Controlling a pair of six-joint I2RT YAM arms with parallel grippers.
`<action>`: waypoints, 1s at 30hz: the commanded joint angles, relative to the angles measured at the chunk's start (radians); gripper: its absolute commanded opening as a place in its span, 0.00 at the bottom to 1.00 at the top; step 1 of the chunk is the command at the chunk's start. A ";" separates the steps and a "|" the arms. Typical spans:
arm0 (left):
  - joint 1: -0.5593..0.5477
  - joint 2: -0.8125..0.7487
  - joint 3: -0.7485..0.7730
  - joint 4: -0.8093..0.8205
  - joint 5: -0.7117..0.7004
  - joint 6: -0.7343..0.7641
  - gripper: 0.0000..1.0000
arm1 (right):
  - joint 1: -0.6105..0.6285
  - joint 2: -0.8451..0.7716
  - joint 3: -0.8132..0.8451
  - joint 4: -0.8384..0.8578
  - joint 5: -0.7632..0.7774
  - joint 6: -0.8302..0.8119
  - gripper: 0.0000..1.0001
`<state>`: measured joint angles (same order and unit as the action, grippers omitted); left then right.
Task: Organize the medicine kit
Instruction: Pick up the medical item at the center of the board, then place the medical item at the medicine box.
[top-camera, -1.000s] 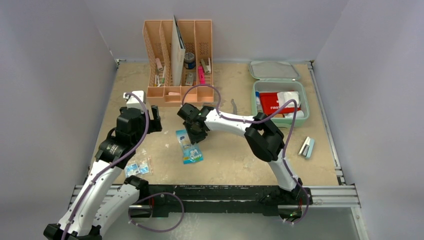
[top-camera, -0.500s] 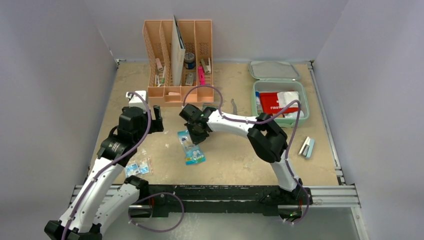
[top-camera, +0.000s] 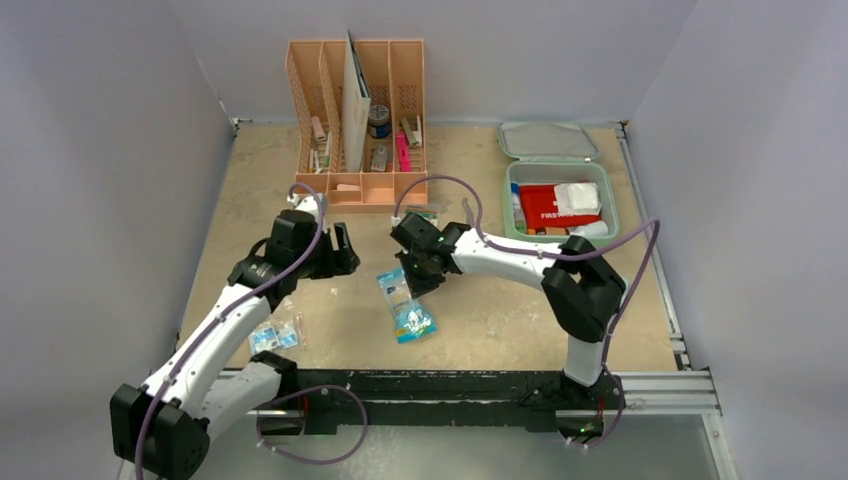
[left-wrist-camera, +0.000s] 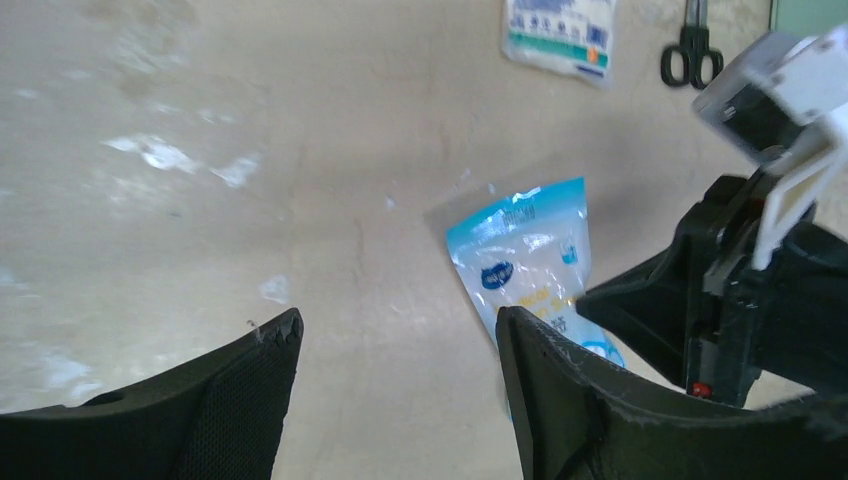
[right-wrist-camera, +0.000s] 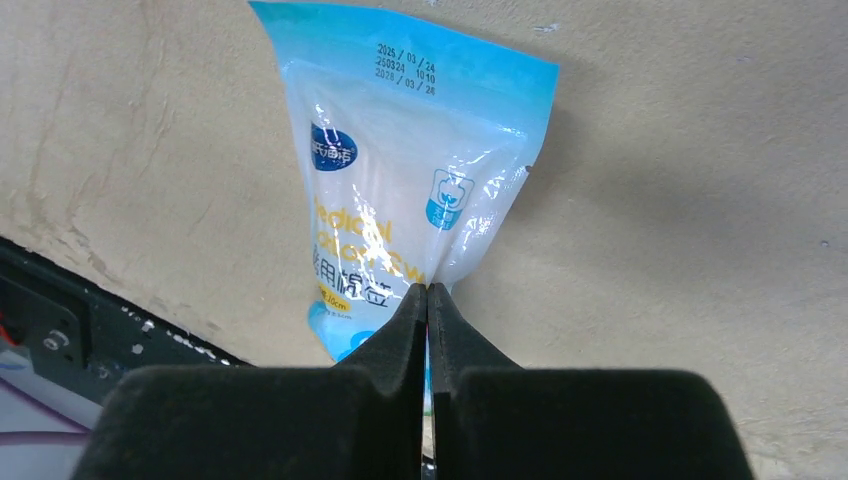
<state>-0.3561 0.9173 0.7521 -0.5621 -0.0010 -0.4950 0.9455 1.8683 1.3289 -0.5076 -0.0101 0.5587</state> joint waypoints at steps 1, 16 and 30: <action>-0.004 0.064 -0.034 0.102 0.192 -0.111 0.69 | -0.018 -0.079 -0.058 0.076 -0.044 0.022 0.00; -0.004 0.103 0.082 0.061 0.185 0.017 0.73 | -0.140 -0.278 -0.082 0.081 -0.093 0.001 0.00; -0.004 0.027 0.092 0.055 0.230 0.226 0.84 | -0.490 -0.369 0.077 -0.113 -0.061 -0.199 0.00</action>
<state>-0.3561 0.9874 0.8612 -0.5461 0.1913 -0.3286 0.5632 1.5333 1.3144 -0.5220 -0.0887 0.4732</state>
